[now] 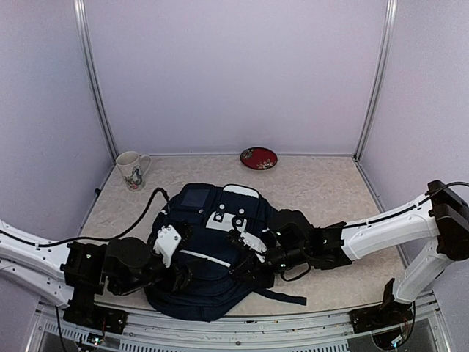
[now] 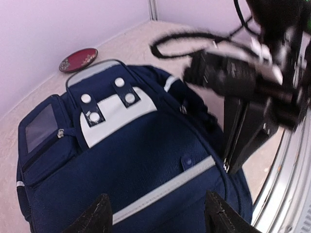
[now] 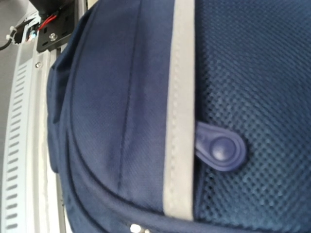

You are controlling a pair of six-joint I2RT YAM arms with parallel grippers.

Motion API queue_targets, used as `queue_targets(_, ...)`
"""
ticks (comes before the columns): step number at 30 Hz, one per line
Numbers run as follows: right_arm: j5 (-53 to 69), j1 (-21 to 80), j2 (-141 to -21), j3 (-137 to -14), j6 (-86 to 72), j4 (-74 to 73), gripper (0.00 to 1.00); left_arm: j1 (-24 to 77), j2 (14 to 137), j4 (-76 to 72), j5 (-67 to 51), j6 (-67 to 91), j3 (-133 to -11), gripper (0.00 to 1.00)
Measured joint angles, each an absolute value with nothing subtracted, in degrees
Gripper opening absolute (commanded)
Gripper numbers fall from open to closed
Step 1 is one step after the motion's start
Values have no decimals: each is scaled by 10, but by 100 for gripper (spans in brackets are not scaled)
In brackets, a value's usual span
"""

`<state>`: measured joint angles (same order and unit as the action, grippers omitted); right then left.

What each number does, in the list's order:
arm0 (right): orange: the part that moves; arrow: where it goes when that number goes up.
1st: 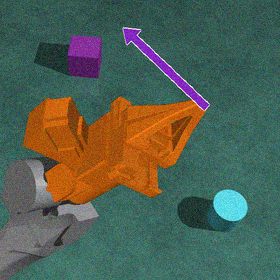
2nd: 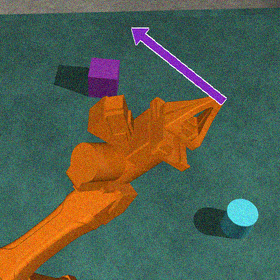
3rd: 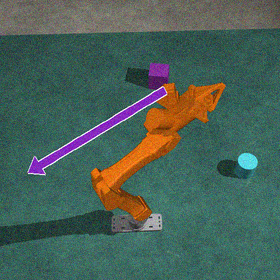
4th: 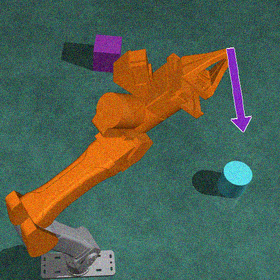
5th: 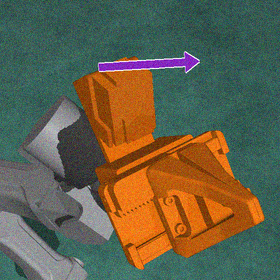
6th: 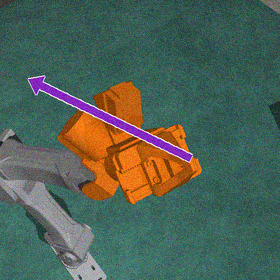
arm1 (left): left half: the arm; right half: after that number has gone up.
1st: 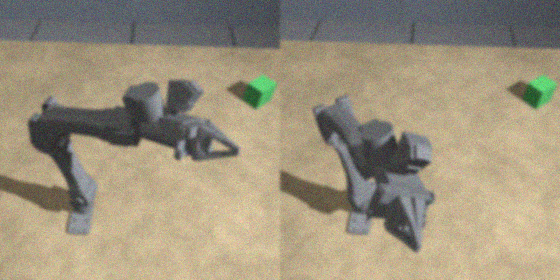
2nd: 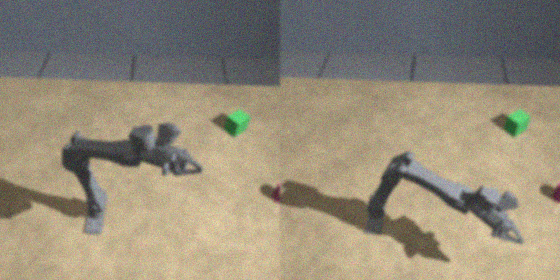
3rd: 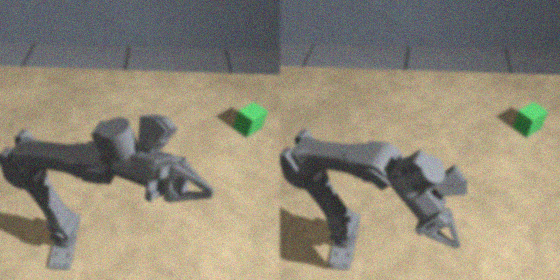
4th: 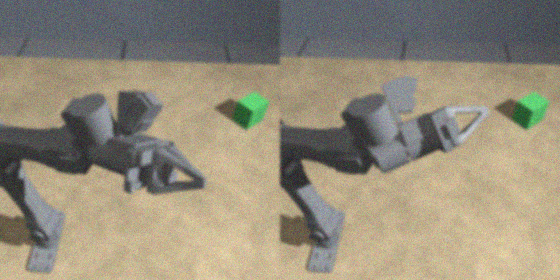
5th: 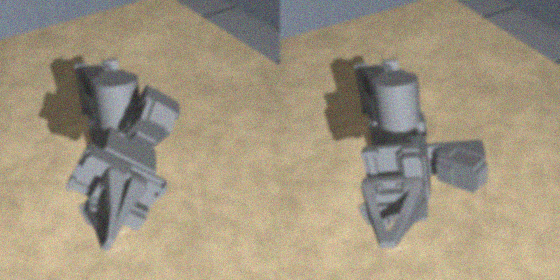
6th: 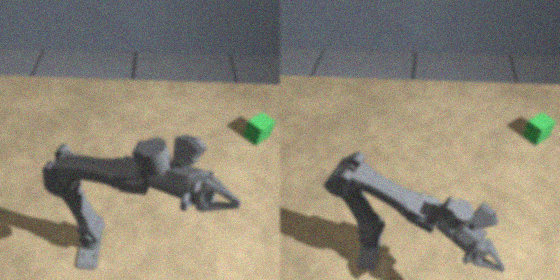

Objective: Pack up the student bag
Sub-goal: Adjust the student bag at the center of the board, then hold the student bag at the center of the board.

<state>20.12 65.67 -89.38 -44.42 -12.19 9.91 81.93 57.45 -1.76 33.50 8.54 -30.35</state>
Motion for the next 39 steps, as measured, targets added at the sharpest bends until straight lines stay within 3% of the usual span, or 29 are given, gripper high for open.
queue_targets(5, 210, 651, -894, -444, -129, 94, 0, 852, 684, 30, 361, 50, -328, 75)
queue_targets(13, 210, 648, -894, -444, -133, 81, 0, 844, 743, 23, 358, -13, -368, 75)
queue_targets(21, 210, 646, -895, -446, -134, 78, 0, 853, 734, 22, 258, -62, -369, 74)
queue_targets(30, 211, 646, -895, -446, -135, 78, 0, 830, 737, 27, 265, -86, -368, 44)
queue_targets(37, 204, 640, -895, -450, -135, 59, 0, 825, 785, 32, 275, -95, -389, 40)
queue_targets(39, 203, 639, -895, -451, -135, 56, 0, 825, 789, 30, 277, -96, -390, 20)
